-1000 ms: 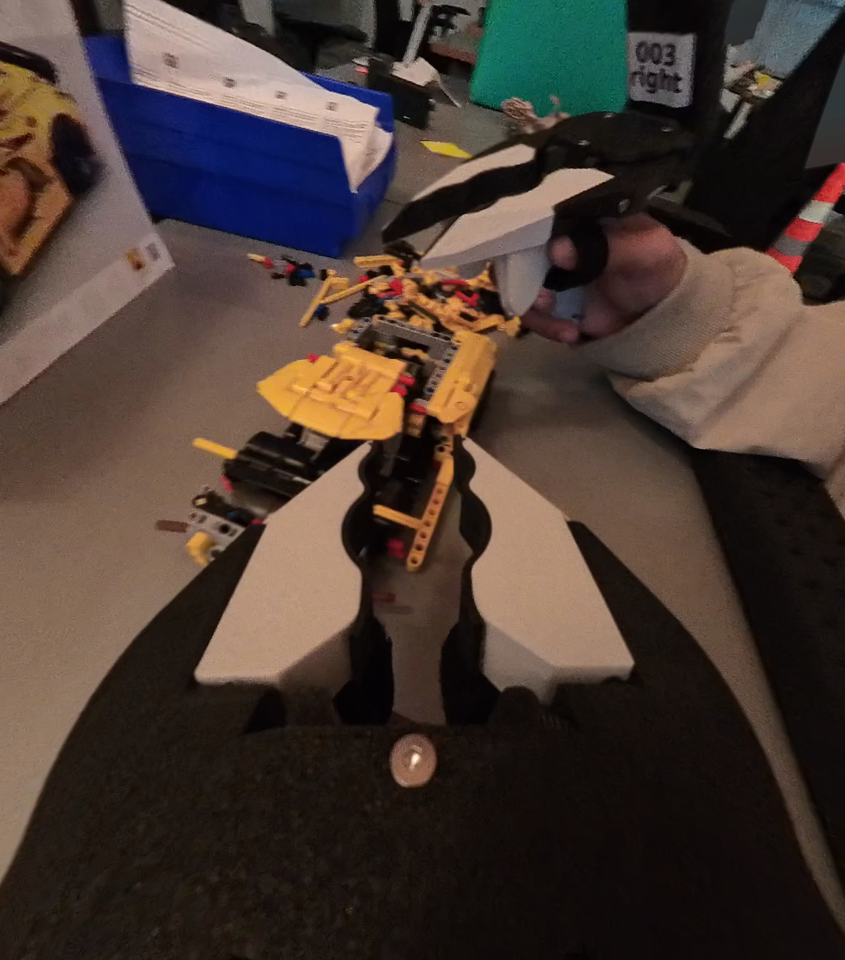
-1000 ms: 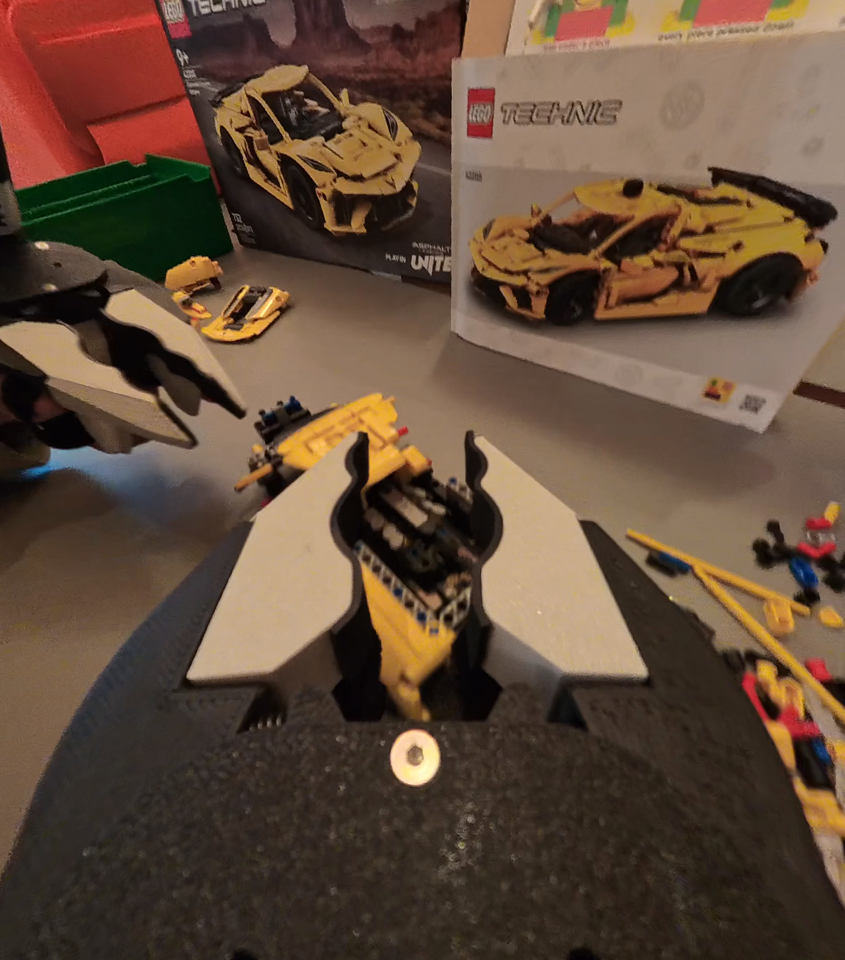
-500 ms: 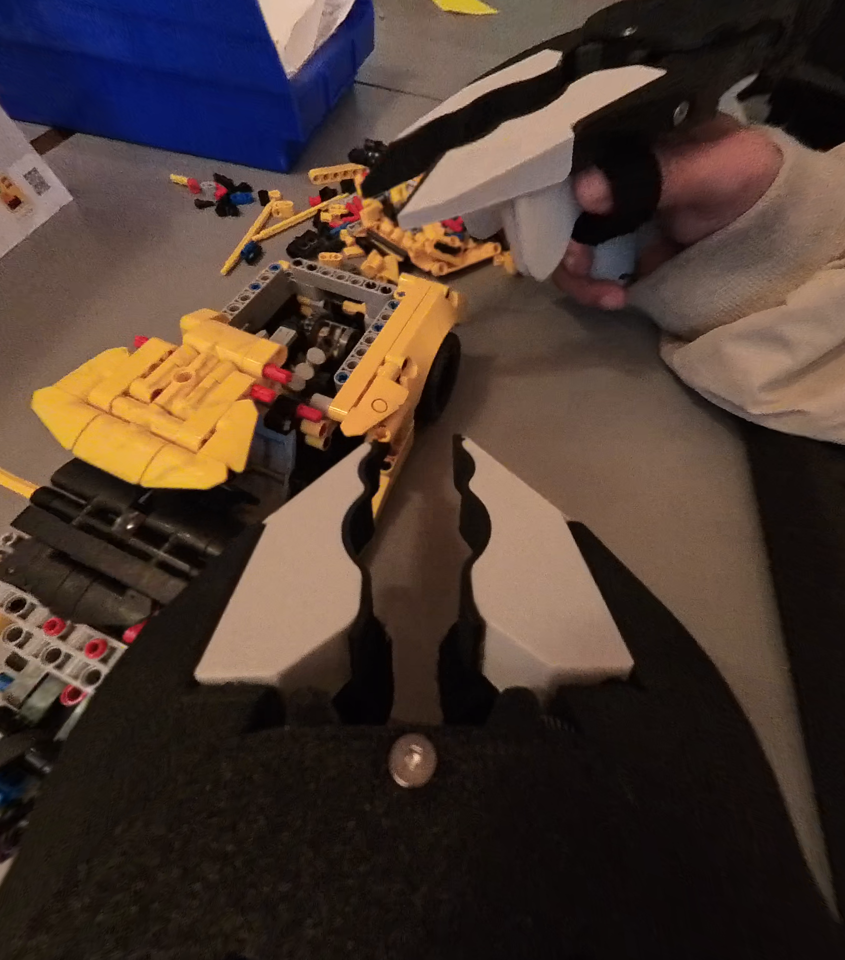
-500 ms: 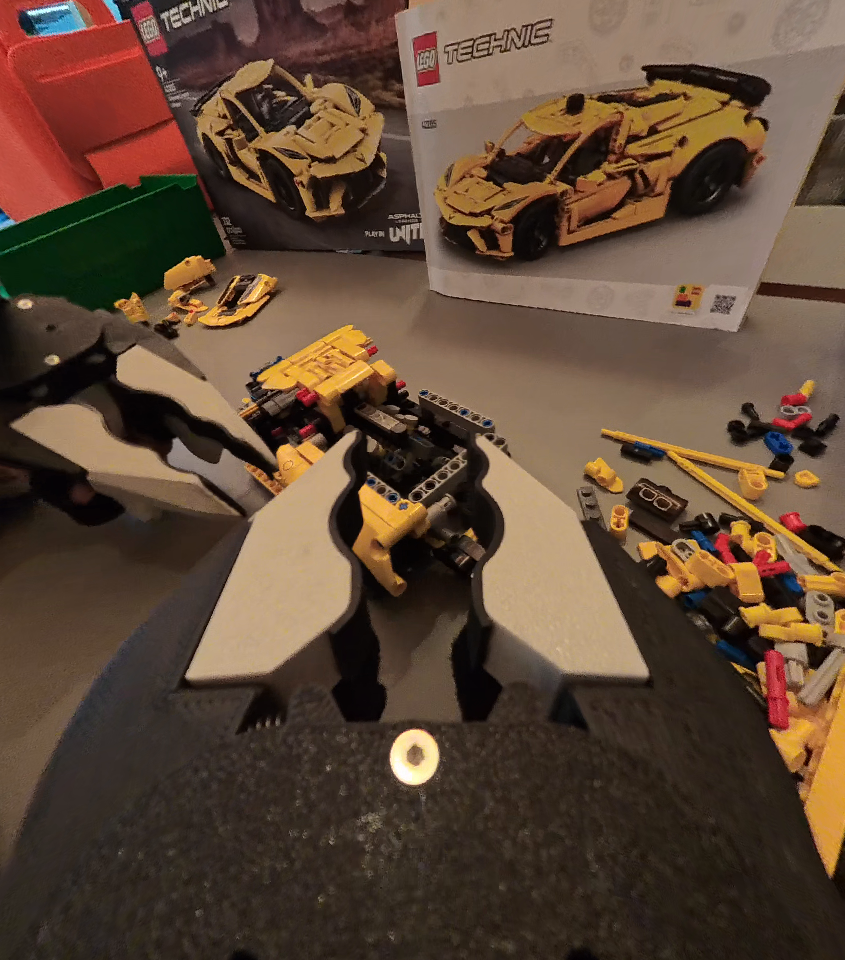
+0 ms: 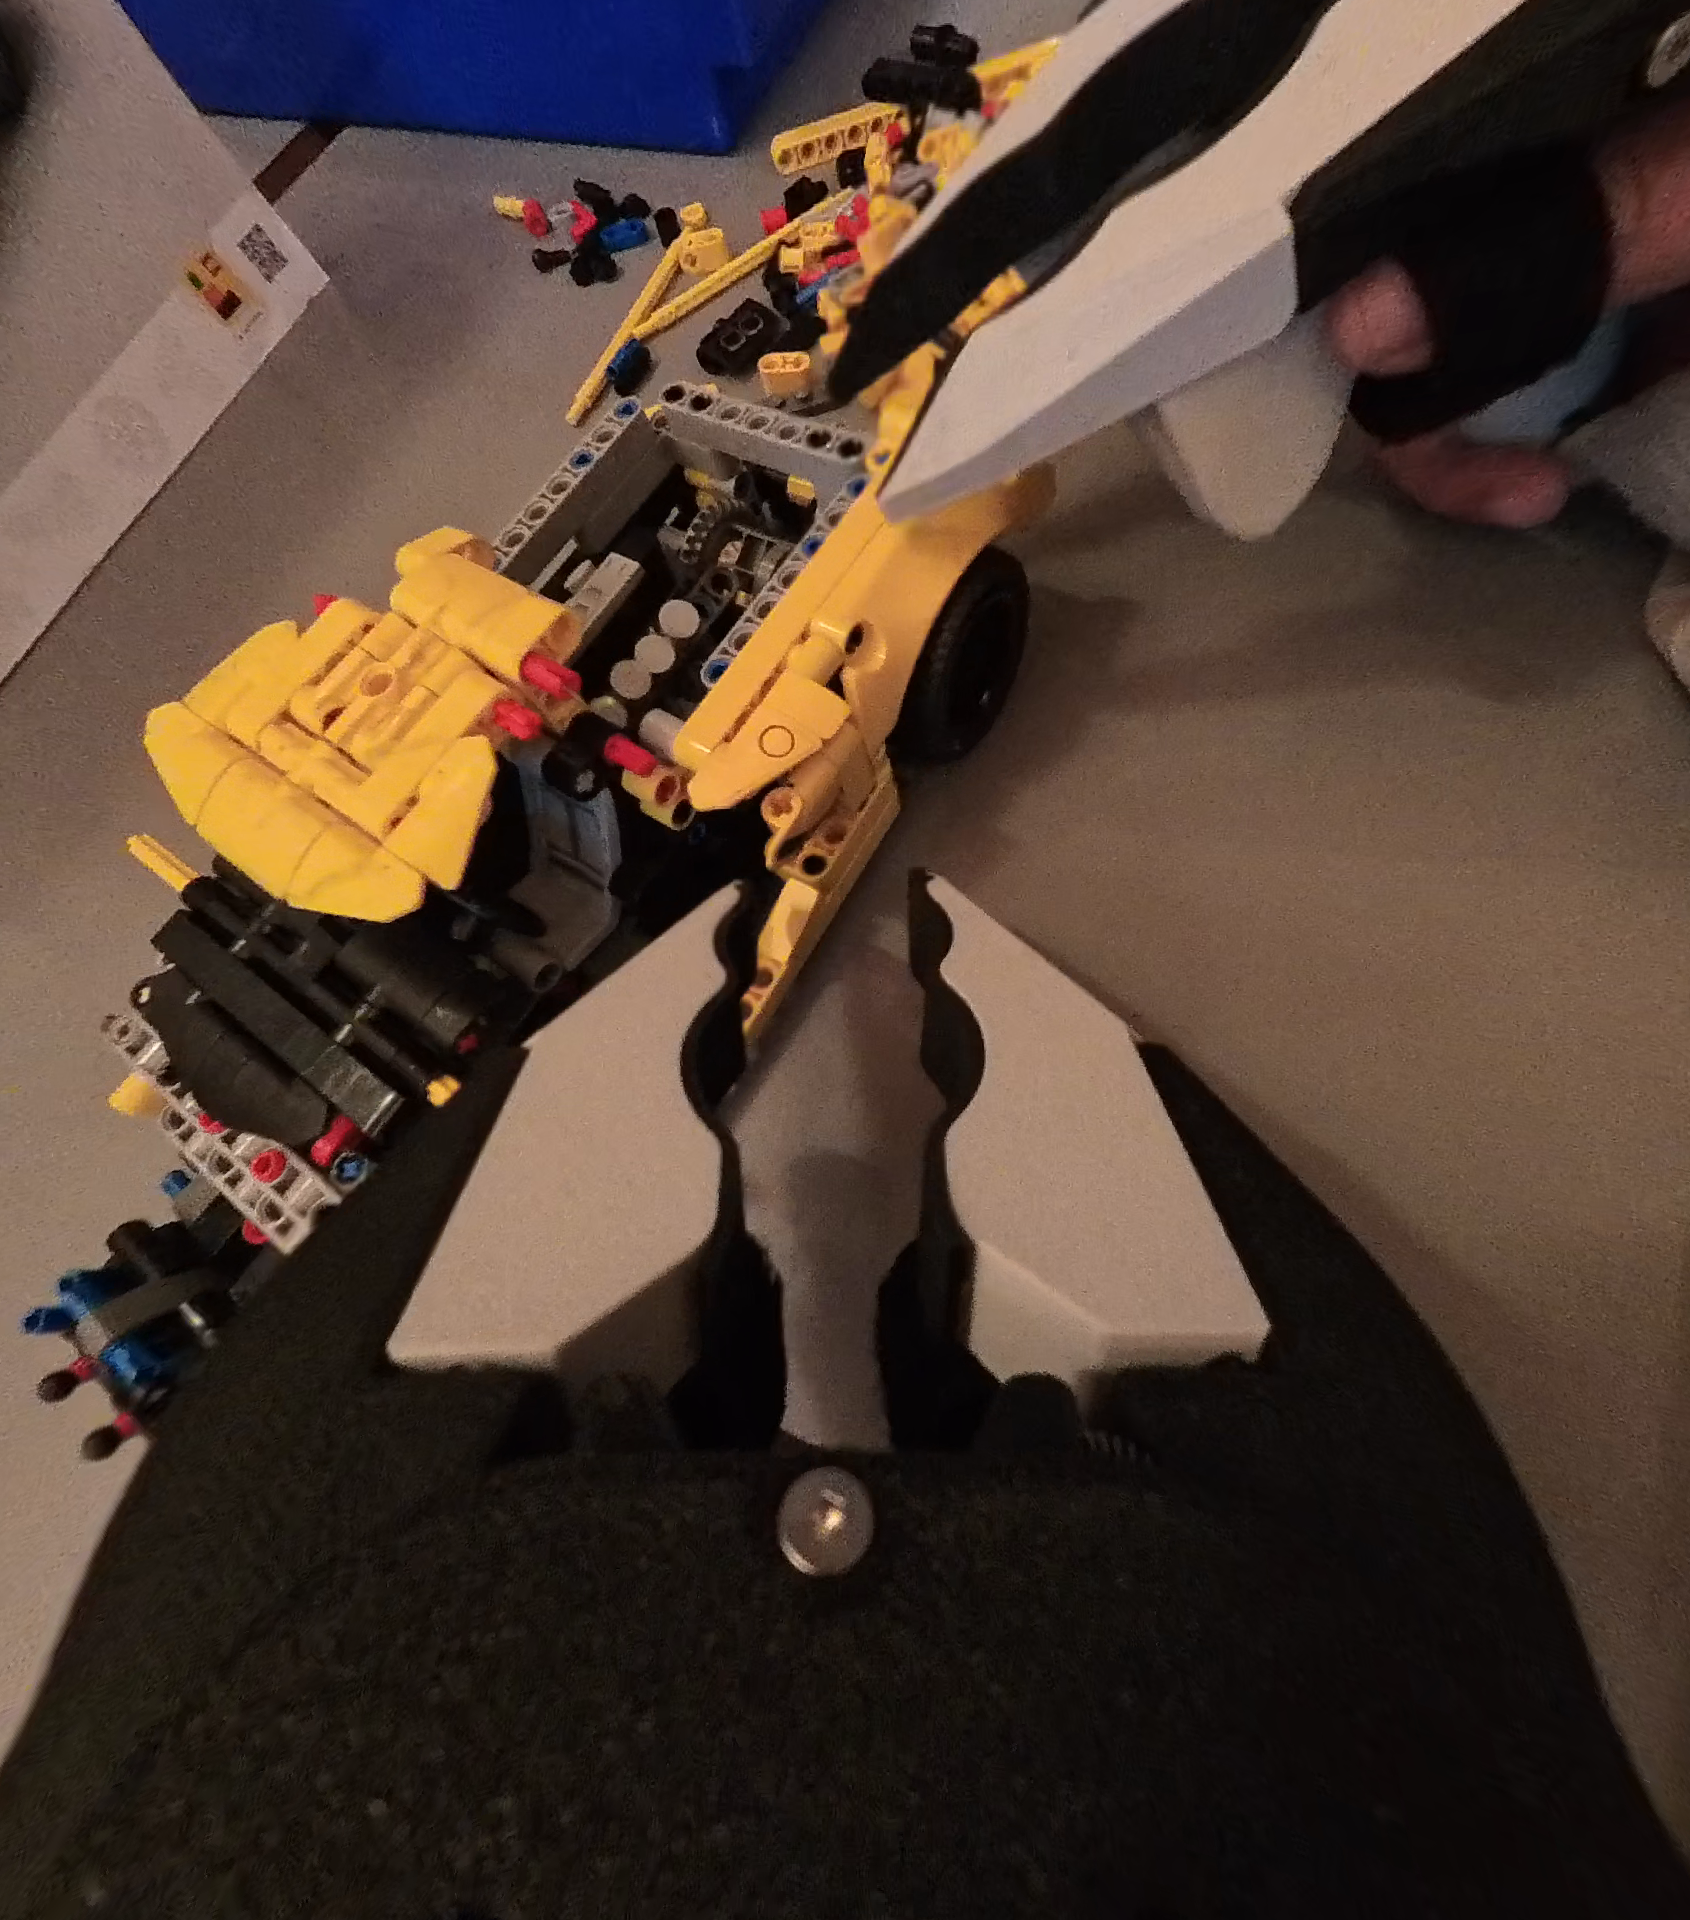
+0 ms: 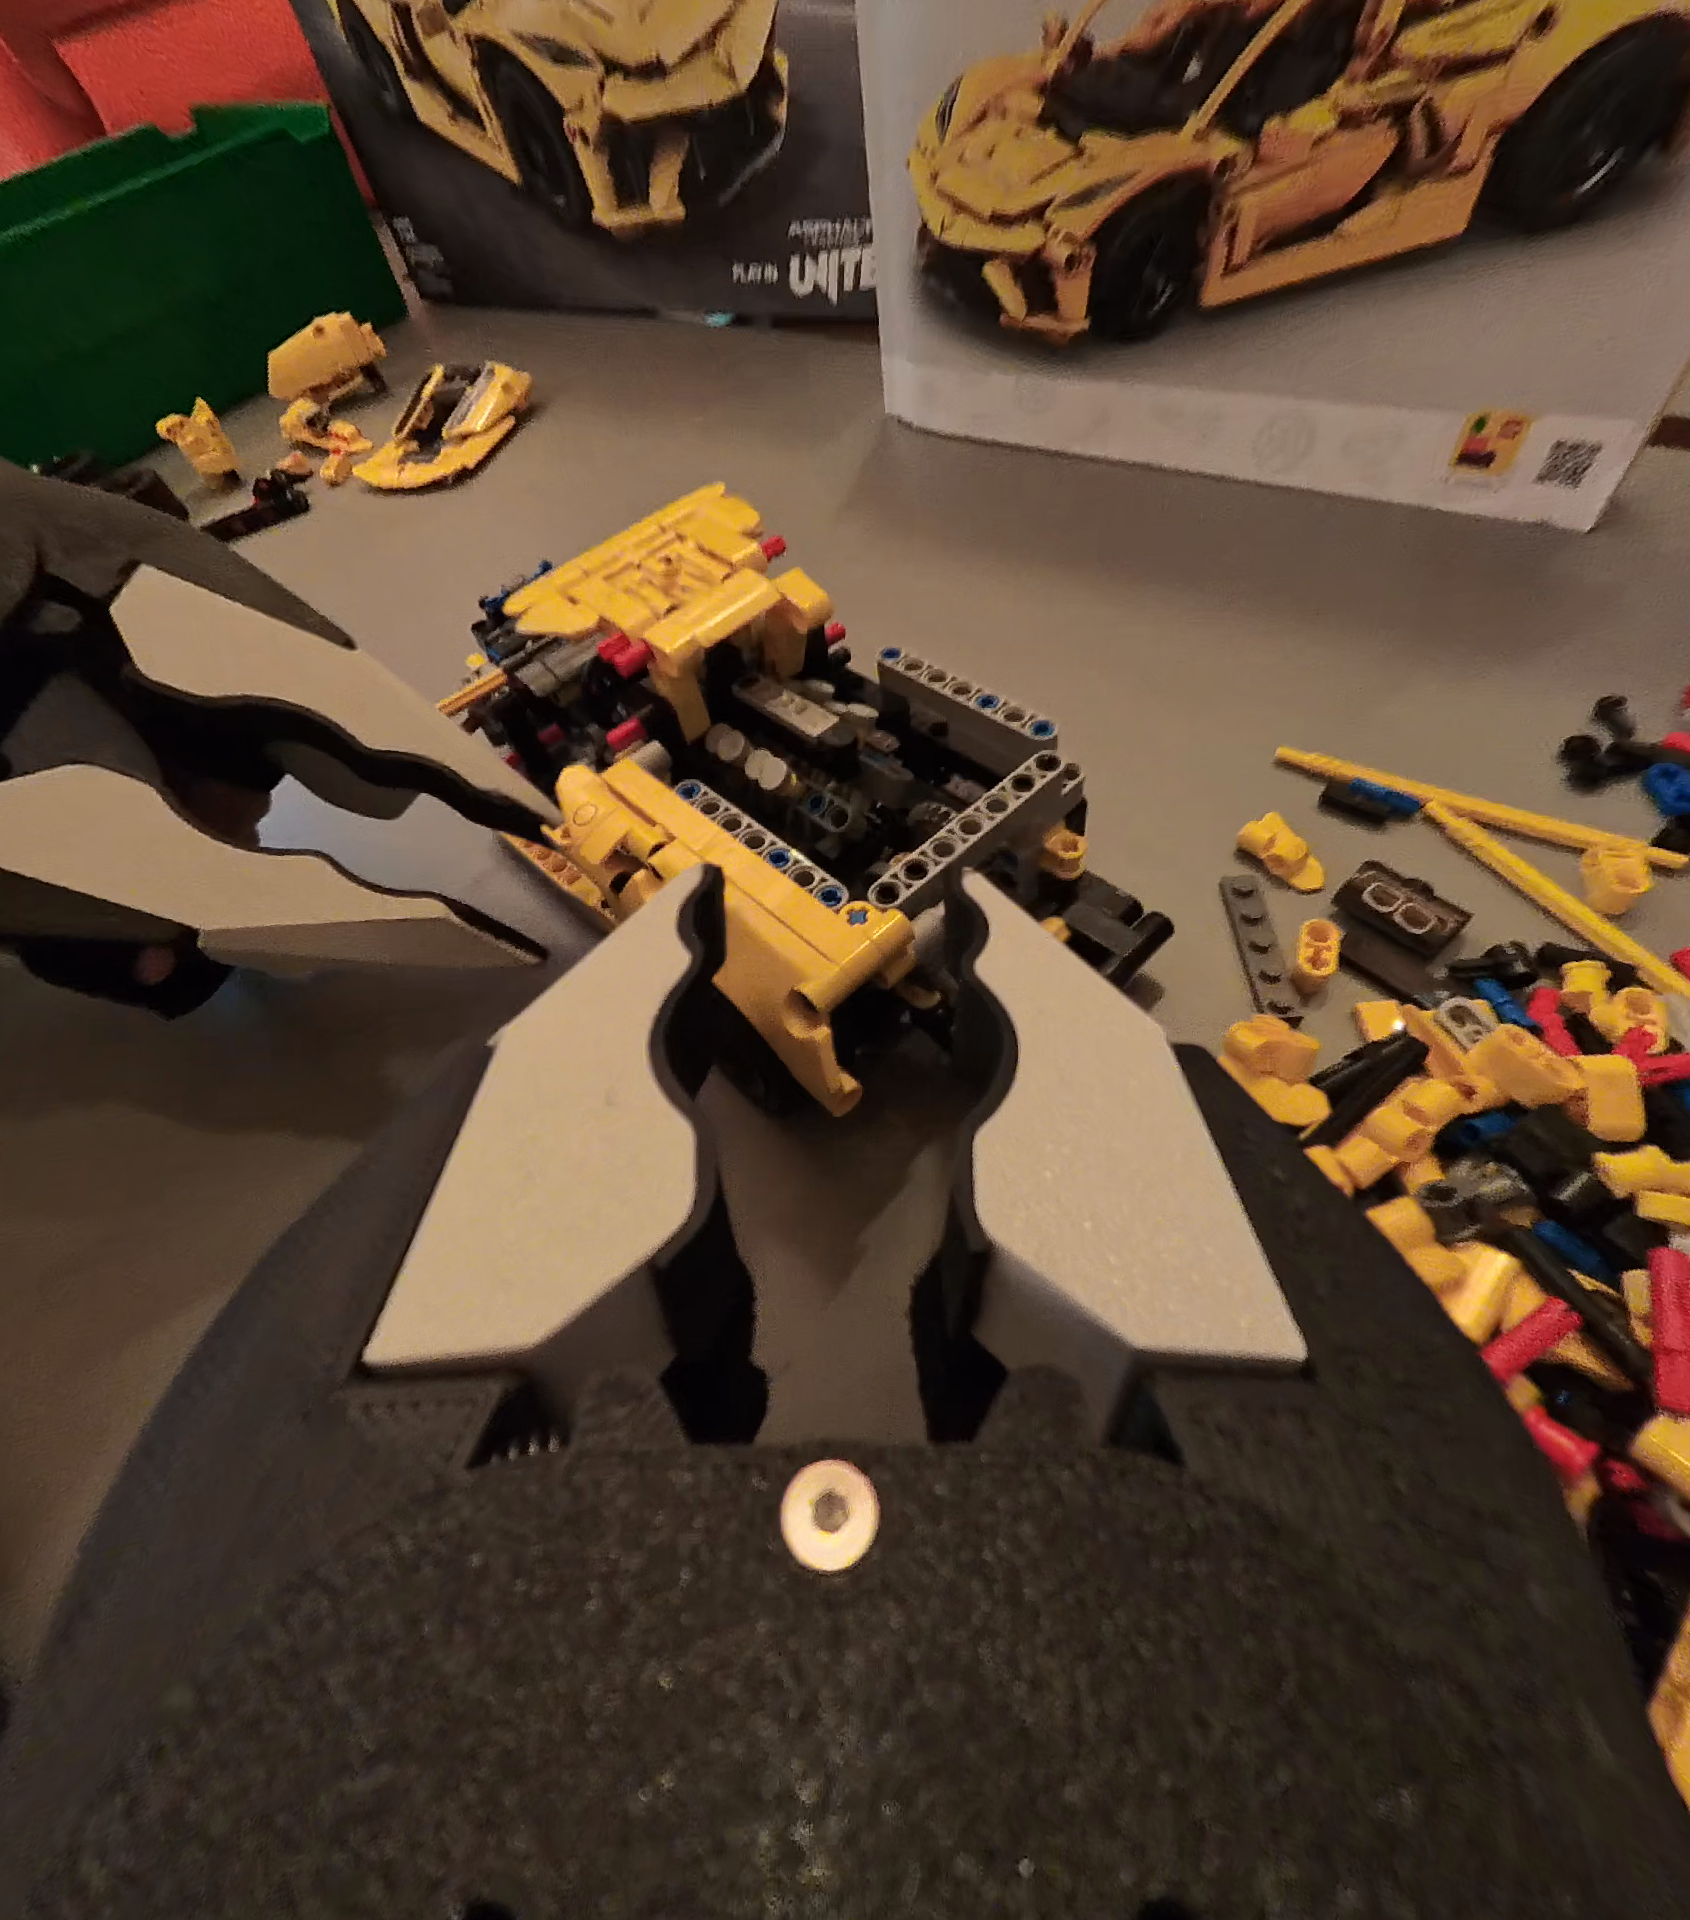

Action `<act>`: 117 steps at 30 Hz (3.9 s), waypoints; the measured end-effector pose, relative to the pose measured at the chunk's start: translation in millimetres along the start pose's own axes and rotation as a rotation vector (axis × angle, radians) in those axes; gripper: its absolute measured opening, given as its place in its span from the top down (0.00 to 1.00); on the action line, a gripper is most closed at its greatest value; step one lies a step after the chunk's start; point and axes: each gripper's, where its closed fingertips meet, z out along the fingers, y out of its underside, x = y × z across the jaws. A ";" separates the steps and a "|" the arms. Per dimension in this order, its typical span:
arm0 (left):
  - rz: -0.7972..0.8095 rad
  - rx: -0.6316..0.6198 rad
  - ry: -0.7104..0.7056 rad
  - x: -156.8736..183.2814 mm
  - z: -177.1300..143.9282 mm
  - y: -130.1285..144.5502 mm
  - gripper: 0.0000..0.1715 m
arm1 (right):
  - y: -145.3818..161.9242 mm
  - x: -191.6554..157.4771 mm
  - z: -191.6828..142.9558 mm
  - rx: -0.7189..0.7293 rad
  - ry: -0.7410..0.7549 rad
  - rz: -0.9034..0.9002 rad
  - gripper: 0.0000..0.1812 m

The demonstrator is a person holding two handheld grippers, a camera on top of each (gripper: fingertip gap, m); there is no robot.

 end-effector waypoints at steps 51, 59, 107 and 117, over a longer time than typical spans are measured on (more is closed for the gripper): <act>0.237 -0.112 0.019 -5.0 20.7 12.7 0.94 | 7.3 -15.0 17.7 -0.234 0.425 -0.996 0.85; 0.205 -0.115 0.050 -12.6 20.3 13.6 0.95 | 1.2 -11.3 21.4 -0.166 0.425 -0.937 0.90; 0.201 -0.071 0.116 -21.0 16.9 15.1 0.95 | -2.3 -24.9 41.3 -0.166 0.466 -0.946 0.65; 0.187 -0.068 0.146 -21.6 15.2 16.5 0.96 | -14.9 -36.9 38.2 -0.063 0.475 -0.976 0.85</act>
